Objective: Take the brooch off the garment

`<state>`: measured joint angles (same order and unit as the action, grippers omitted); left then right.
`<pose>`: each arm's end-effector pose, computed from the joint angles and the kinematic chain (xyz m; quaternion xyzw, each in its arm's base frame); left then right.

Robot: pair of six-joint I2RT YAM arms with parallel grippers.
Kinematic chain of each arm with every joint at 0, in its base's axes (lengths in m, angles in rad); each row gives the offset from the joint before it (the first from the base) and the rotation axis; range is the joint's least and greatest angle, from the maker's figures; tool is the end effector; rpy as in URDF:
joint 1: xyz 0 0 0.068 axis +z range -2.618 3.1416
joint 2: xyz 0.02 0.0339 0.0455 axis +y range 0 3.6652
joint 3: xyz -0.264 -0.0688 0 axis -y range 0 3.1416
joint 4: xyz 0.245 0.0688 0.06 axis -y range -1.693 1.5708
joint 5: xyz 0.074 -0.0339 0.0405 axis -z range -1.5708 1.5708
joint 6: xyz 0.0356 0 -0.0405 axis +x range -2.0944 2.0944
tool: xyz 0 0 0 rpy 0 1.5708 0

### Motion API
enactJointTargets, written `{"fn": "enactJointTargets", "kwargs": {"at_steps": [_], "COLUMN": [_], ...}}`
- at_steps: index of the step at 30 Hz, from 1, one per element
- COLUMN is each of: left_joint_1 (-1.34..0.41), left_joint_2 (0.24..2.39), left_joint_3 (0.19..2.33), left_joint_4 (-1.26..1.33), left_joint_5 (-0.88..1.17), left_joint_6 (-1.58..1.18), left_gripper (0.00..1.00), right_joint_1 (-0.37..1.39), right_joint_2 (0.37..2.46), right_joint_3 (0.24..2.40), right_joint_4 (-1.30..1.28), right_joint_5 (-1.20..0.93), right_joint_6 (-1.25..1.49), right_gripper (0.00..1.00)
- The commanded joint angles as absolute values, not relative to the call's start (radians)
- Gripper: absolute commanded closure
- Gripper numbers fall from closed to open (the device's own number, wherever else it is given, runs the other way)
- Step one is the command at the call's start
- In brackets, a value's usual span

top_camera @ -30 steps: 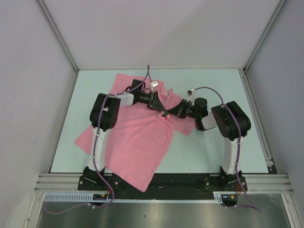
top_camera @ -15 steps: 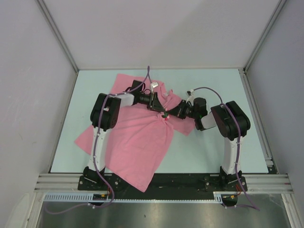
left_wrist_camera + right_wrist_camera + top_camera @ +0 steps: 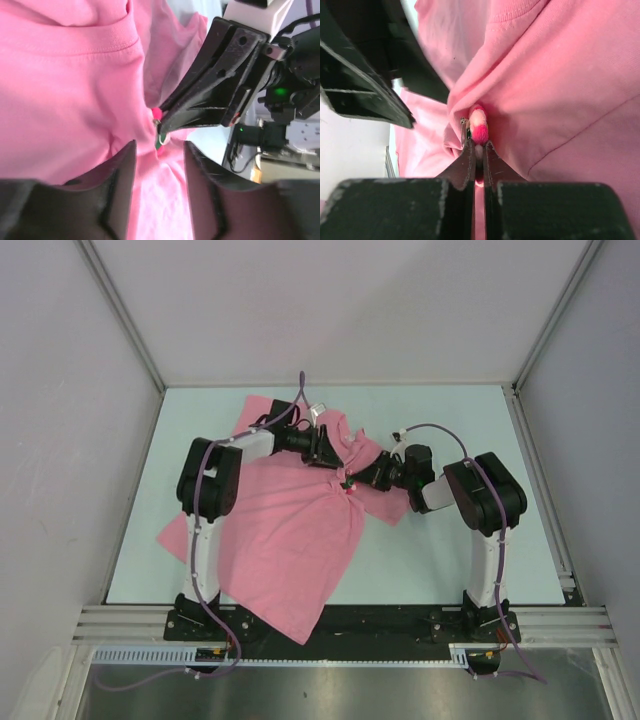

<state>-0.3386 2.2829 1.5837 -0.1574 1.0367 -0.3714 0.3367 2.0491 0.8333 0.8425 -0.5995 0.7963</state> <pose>0.4416 -0.1880 0.1320 0.1598 0.8166 -0.5408 0.1234 0.3513 0.1442 0.1013 0.0177 0.8064 0.4948 0.3235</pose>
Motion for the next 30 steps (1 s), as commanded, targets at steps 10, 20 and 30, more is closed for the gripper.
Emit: {"fn": "enactJointTargets", "kwargs": {"at_steps": [10,20,30], "left_joint_1": [-0.413,-0.462,-0.462], "left_joint_2": [2.036,2.069,2.086], "left_joint_3": [1.362,1.356,1.359], "left_joint_4": [-0.097,-0.078,-0.109], "left_joint_5": [0.686,0.623,0.604], "left_joint_6": [-0.505,-0.531,-0.512], "left_gripper": [0.82,0.92,0.95], "right_joint_1": [0.333,0.341,0.345], "right_joint_2": [2.006,1.999,2.019], "right_joint_3": [0.862,0.867,0.864], "right_joint_4": [0.804,0.787,0.837], "right_joint_5": [-0.557,-0.557,-0.568], "right_joint_6": [0.793,0.782,0.805], "right_gripper": [0.80,0.62,0.58]}}
